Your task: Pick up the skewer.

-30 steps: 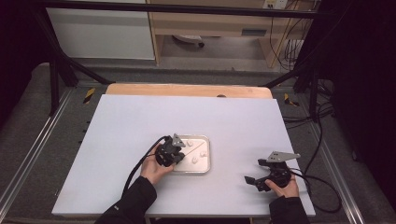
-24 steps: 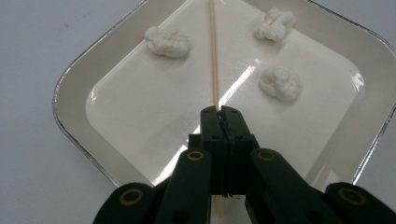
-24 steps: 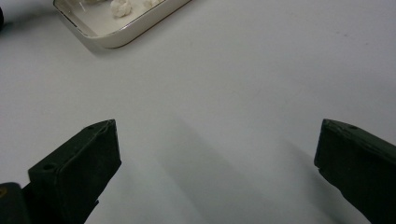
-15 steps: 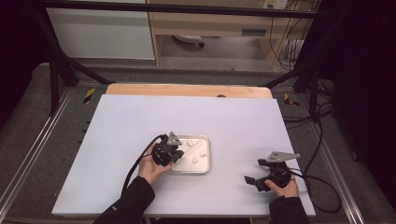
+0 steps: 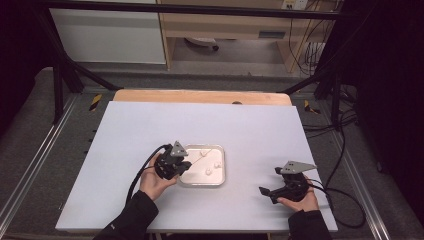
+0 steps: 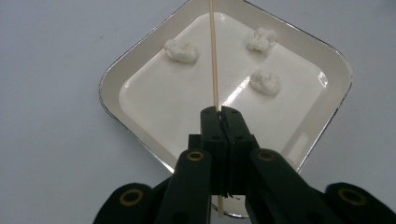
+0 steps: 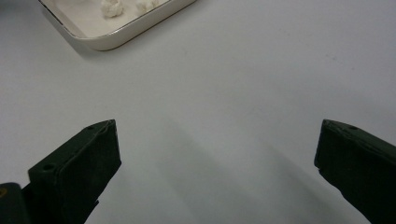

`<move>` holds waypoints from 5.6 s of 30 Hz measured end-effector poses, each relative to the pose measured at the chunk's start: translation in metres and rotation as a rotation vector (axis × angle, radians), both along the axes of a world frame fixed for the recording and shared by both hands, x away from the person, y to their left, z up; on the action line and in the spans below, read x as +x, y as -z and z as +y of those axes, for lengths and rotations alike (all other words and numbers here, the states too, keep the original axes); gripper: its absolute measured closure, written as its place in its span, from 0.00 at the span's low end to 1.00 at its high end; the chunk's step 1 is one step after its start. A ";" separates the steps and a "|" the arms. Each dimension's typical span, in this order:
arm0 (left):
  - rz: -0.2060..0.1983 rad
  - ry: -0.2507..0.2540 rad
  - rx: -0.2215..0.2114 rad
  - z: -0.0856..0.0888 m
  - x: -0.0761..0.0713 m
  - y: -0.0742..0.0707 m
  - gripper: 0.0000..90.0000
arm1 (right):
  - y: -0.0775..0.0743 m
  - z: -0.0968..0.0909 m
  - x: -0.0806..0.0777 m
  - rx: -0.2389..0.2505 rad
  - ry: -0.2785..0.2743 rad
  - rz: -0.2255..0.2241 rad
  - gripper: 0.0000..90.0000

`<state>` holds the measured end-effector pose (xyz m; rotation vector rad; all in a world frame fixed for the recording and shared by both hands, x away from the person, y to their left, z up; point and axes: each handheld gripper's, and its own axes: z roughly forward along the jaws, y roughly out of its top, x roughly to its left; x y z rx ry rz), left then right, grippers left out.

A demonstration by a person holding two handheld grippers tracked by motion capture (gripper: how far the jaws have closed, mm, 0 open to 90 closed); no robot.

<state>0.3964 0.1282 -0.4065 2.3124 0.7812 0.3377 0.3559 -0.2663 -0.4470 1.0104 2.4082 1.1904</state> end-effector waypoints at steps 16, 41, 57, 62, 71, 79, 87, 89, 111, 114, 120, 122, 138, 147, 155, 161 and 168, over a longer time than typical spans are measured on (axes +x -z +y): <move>-0.007 0.039 0.009 -0.010 -0.013 -0.011 0.99 | -0.017 0.033 -0.004 -0.189 -0.105 -0.154 0.01; -0.008 0.233 0.063 -0.066 -0.027 -0.026 0.99 | -0.037 0.070 -0.018 -0.452 -0.285 -0.375 0.11; 0.001 0.293 0.093 -0.095 -0.032 -0.031 0.99 | -0.037 0.076 -0.021 -0.559 -0.419 -0.498 0.33; 0.006 0.309 0.108 -0.101 -0.033 -0.032 0.99 | -0.037 0.078 -0.022 -0.603 -0.478 -0.548 0.42; 0.014 0.343 0.139 -0.112 -0.036 -0.034 0.99 | -0.036 0.082 -0.025 -0.712 -0.560 -0.626 0.62; 0.025 0.364 0.155 -0.119 -0.037 -0.034 0.99 | -0.034 0.085 -0.026 -0.765 -0.634 -0.662 0.78; 0.026 0.380 0.177 -0.125 -0.039 -0.034 0.99 | -0.031 0.087 -0.026 -0.781 -0.656 -0.659 0.87; 0.028 0.381 0.177 -0.124 -0.038 -0.033 0.99 | -0.031 0.087 -0.026 -0.791 -0.658 -0.654 0.89; 0.120 0.351 0.237 -0.116 -0.026 -0.033 0.70 | -0.032 0.088 -0.027 -0.870 -0.650 -0.675 0.99; 0.146 0.342 0.253 -0.116 -0.023 -0.032 0.64 | -0.033 0.090 -0.027 -0.906 -0.659 -0.685 0.99; 0.183 0.341 0.268 -0.120 -0.020 -0.030 0.65 | -0.035 0.096 -0.025 -0.938 -0.679 -0.712 0.99; 0.172 0.329 0.278 -0.122 -0.020 -0.029 0.70 | -0.036 0.097 -0.025 -0.945 -0.679 -0.713 0.99; 0.159 0.367 0.370 -0.137 -0.021 -0.021 0.96 | -0.038 0.109 -0.027 -1.017 -0.713 -0.712 0.99; 0.132 0.349 0.381 -0.136 -0.023 -0.019 0.98 | -0.038 0.111 -0.026 -1.016 -0.728 -0.729 0.99; 0.124 0.341 0.343 -0.132 -0.023 -0.020 0.98 | -0.039 0.111 -0.027 -1.010 -0.721 -0.726 0.99; 0.120 0.343 0.334 -0.127 -0.022 -0.024 0.92 | -0.041 0.109 -0.025 -1.028 -0.710 -0.727 0.99; 0.122 0.344 0.353 -0.128 -0.023 -0.020 0.98 | -0.040 0.110 -0.026 -1.026 -0.706 -0.719 0.99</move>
